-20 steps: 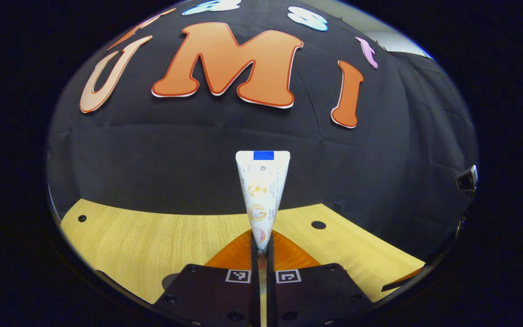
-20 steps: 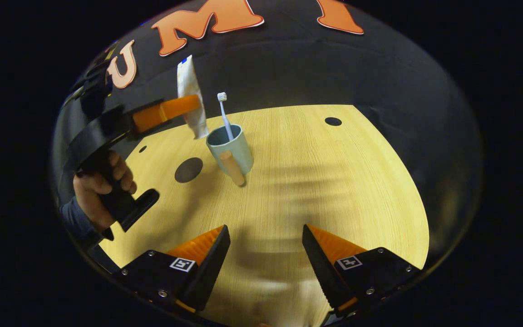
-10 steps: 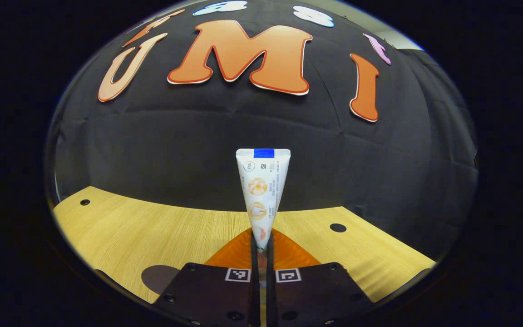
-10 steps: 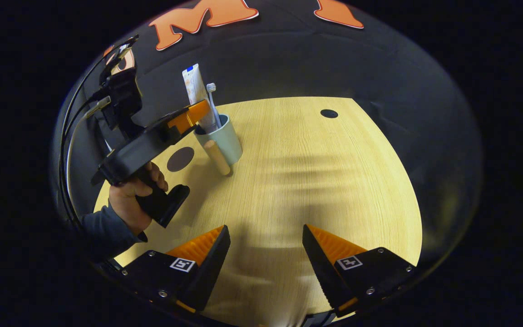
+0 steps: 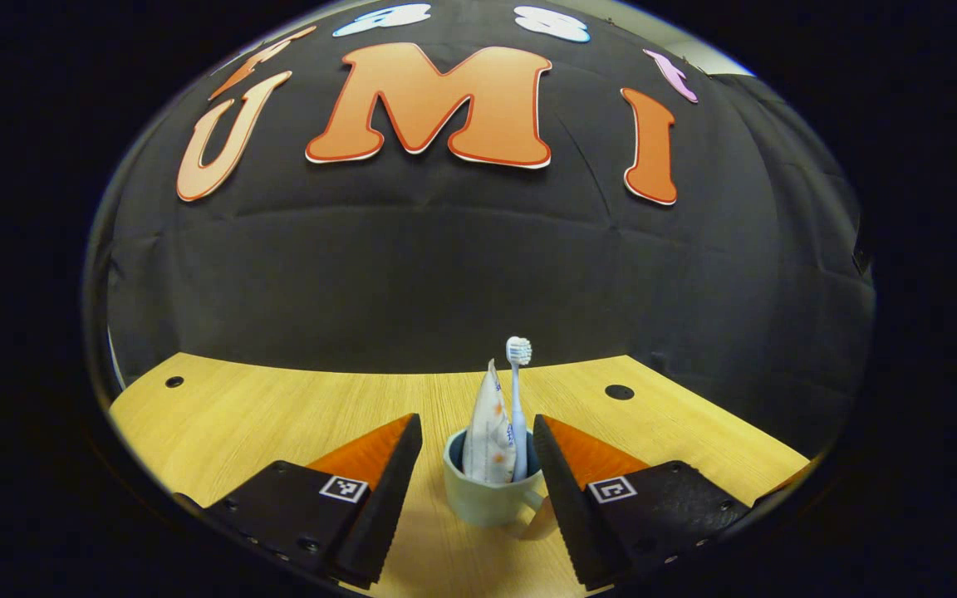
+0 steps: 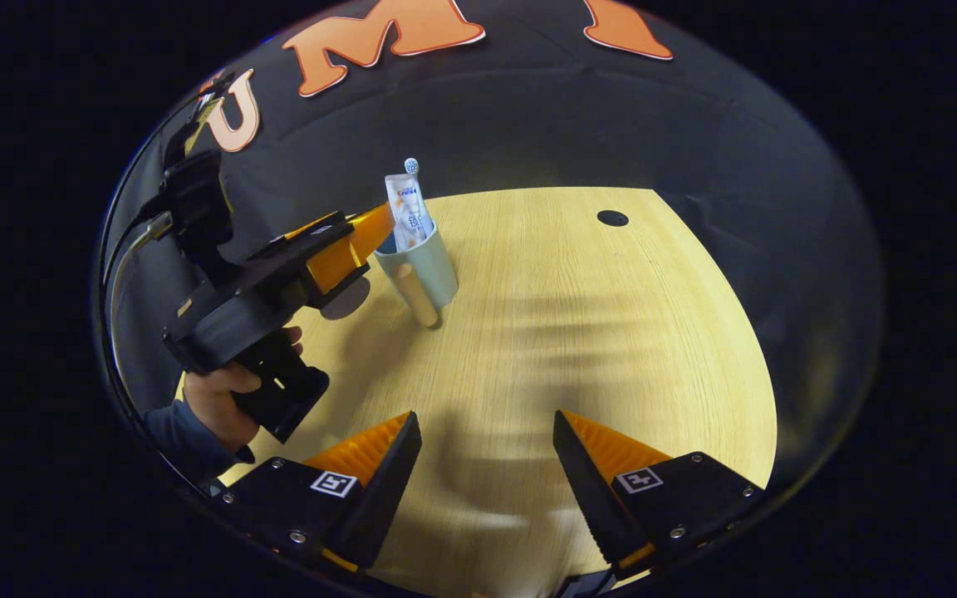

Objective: Put the toothbrush and toothpaste on the desktop into the cup, then pick up the cup and place it on the coaster on the desktop.

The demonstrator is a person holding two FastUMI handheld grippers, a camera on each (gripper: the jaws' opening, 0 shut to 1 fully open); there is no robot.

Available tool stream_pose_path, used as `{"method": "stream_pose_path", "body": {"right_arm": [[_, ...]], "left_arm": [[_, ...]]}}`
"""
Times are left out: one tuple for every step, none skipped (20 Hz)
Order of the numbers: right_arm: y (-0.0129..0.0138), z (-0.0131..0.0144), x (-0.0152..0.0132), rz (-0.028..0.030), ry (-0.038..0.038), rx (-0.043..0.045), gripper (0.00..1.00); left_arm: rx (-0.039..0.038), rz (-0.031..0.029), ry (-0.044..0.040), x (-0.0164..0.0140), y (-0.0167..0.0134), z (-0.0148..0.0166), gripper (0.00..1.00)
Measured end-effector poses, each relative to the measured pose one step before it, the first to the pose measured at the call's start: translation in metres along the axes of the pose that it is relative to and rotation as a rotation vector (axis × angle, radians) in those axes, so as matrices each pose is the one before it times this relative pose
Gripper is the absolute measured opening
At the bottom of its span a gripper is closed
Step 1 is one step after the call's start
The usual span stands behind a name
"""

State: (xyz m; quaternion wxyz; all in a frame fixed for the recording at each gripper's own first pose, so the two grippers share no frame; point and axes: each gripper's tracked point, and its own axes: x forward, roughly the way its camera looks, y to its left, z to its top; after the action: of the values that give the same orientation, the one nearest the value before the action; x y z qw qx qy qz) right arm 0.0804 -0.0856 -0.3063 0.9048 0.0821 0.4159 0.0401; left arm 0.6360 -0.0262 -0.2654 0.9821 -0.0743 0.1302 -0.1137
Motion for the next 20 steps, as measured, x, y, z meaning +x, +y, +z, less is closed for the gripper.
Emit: {"method": "stream_pose_path", "body": {"right_arm": [[0.00187, 0.00222, 0.0005, 0.00155, -0.00313, 0.00463, 0.97], [0.00408, 0.0034, -0.00096, 0.00049, -0.00521, 0.006, 0.97], [0.00077, 0.00463, 0.00183, -0.00444, -0.00628, 0.0031, 0.97], [0.00304, 0.00526, 0.00231, 0.00084, -0.00763, -0.00107, 0.97], [0.00421, 0.00829, 0.00104, 0.00086, -0.01267, -0.00145, 0.97], [0.00442, 0.00594, 0.00218, 0.00253, -0.00629, -0.00147, 0.97], [0.00414, 0.00655, 0.00408, 0.00269, -0.00852, -0.00323, 0.97], [0.00579, 0.00753, 0.00416, 0.00545, -0.00391, -0.00349, 0.97], [0.00611, 0.00705, 0.00402, 0.00662, -0.00466, -0.00436, 0.97], [0.00555, 0.00837, 0.00507, 0.00358, -0.00551, -0.00642, 0.97], [0.00722, 0.00775, 0.00806, 0.00358, 0.00343, -0.00941, 0.96], [0.00395, 0.00373, 0.00347, 0.00358, 0.00151, -0.00494, 0.96], [0.00372, 0.00504, 0.00479, 0.0027, 0.00196, -0.00568, 0.96], [0.00525, 0.00647, 0.00566, 0.0007, 0.00025, -0.00974, 0.96], [0.00575, 0.00643, 0.00881, 0.00272, 0.00453, -0.01313, 0.96], [0.00276, 0.00448, 0.00641, -0.0063, 0.00671, -0.00748, 0.95], [0.00269, 0.00266, 0.0077, -0.00262, 0.01334, -0.004, 0.95], [0.00268, 0.00179, 0.0065, 0.00109, 0.0112, -0.00034, 0.94], [0.00146, 0.00097, 0.00699, -0.00233, 0.01378, -0.00268, 0.94], [0.00236, 0.00028, 0.00842, -0.00126, 0.01357, -0.00571, 0.93]], "left_arm": [[0.01051, -0.00561, 0.00431, -0.0103, 0.00321, 0.00581, 0.81], [0.01101, -0.01188, 0.00201, -0.01272, 0.0044, 0.00618, 0.85], [0.00634, -0.00591, 0.00016, -0.01076, 0.00349, 0.00701, 0.89], [-0.00219, -0.0112, 0.00892, -0.00977, 0.00482, 0.00481, 0.94], [-0.00918, -0.00627, 0.01145, -0.01177, 0.00652, 0.0034, 0.95], [-0.00347, 0.00225, 0.00493, -0.01093, 0.00798, 0.00607, 0.96], [-0.00142, 0.00394, 0.00274, -0.0103, 0.00846, 0.00686, 0.96], [0.00398, 0.01042, -0.00224, -0.0096, 0.00753, 0.00433, 0.96], [0.00307, 0.00525, 0.0041, -0.01188, 0.00876, 0.00596, 0.96], [0.00276, 0.0078, 0.0067, -0.01116, 0.00732, 0.00295, 0.96], [0.00816, 0.01451, 0.01855, -0.01488, 0.00874, 0.00181, 0.96], [0.00666, 0.02164, 0.02167, -0.01191, 0.00917, -0.00162, 0.96], [-0.00057, 0.01339, 0.01977, -0.00711, 0.00628, -0.00407, 0.96], [-0.00381, 0.0128, 0.02869, -0.01025, 0.00728, -0.00717, 0.96], [-0.01226, 0.01562, 0.02137, -0.00936, 0.00782, -0.00543, 0.96], [-0.01512, 0.0184, 0.01364, -0.01062, 0.00993, -0.00365, 0.96], [-0.00865, 0.01735, 0.00296, -0.00667, 0.00827, -0.00223, 0.96], [-0.00711, 0.01926, 0.00774, -0.00626, 0.00968, -0.0021, 0.96], [-0.00502, 0.01668, 0.00569, -0.00494, 0.00773, -0.00233, 0.96], [-0.00567, 0.01699, 0.00766, -0.00714, 0.00841, -0.00153, 0.96]]}}
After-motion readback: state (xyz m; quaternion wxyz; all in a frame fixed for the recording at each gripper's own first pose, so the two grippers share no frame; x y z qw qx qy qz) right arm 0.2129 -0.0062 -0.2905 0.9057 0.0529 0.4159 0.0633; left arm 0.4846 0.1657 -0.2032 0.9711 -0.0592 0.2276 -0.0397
